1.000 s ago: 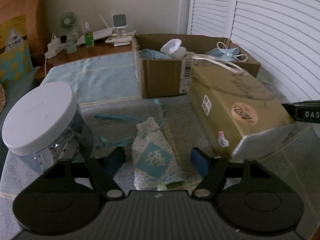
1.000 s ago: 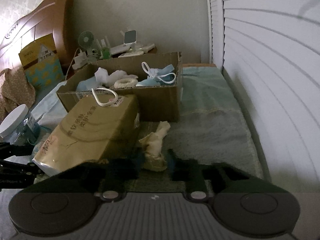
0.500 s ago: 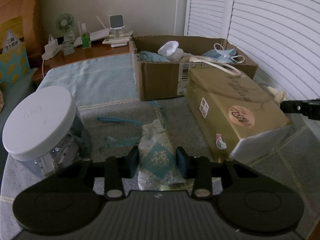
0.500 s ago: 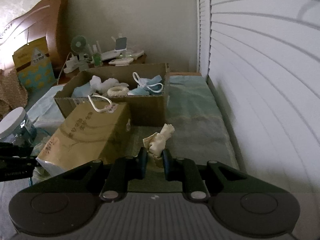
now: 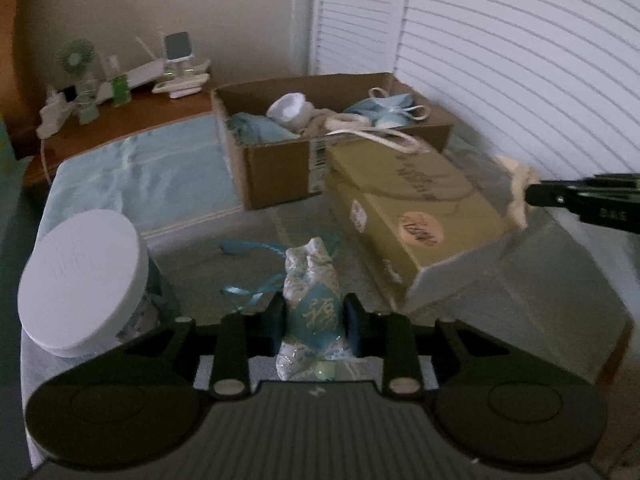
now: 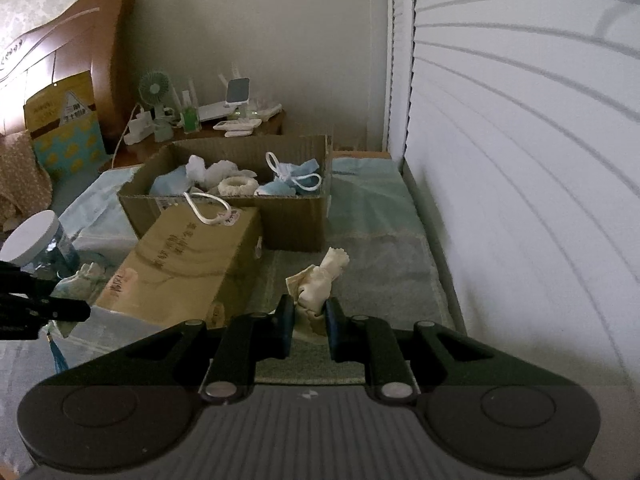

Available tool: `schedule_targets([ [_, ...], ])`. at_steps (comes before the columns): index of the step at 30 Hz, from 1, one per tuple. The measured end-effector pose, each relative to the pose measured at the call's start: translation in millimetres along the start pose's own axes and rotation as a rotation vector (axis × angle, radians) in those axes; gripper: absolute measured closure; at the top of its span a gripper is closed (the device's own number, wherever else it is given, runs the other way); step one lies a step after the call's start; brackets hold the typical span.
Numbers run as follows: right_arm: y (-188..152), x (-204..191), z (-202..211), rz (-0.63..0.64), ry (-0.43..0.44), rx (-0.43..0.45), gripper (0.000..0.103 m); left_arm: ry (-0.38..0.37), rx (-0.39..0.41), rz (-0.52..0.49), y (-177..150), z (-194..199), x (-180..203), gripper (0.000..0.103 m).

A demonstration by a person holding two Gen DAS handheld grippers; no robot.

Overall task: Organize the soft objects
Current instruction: 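Grasp the cream cloth with the right gripper while the left gripper grasps the white-blue gift pouch, then carry the gift pouch into the box with the left gripper and release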

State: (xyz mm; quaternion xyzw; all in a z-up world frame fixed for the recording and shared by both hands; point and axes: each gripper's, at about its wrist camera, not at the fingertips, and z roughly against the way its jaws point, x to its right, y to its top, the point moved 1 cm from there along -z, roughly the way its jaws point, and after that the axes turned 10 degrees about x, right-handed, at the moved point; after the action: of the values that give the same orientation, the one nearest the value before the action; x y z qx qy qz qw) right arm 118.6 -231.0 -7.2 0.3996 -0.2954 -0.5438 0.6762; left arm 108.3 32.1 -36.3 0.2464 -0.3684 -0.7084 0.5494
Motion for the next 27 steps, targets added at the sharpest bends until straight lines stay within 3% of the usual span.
schedule_targets([
  [8, 14, -10, 15, 0.031, -0.001, 0.032, 0.083, -0.075, 0.006, -0.071, 28, 26, -8, 0.075],
  [16, 18, -18, 23, 0.030, 0.007, 0.044, 0.083, -0.169, 0.106, -0.199, 91, 33, -2, 0.075],
  [22, 20, -16, 26, 0.027, 0.001, 0.048, 0.083, -0.230, 0.178, -0.300, 145, 7, 11, 0.075],
  [27, 21, -11, 26, 0.013, -0.009, 0.049, 0.083, -0.273, 0.189, -0.383, 177, -31, 24, 0.075],
])
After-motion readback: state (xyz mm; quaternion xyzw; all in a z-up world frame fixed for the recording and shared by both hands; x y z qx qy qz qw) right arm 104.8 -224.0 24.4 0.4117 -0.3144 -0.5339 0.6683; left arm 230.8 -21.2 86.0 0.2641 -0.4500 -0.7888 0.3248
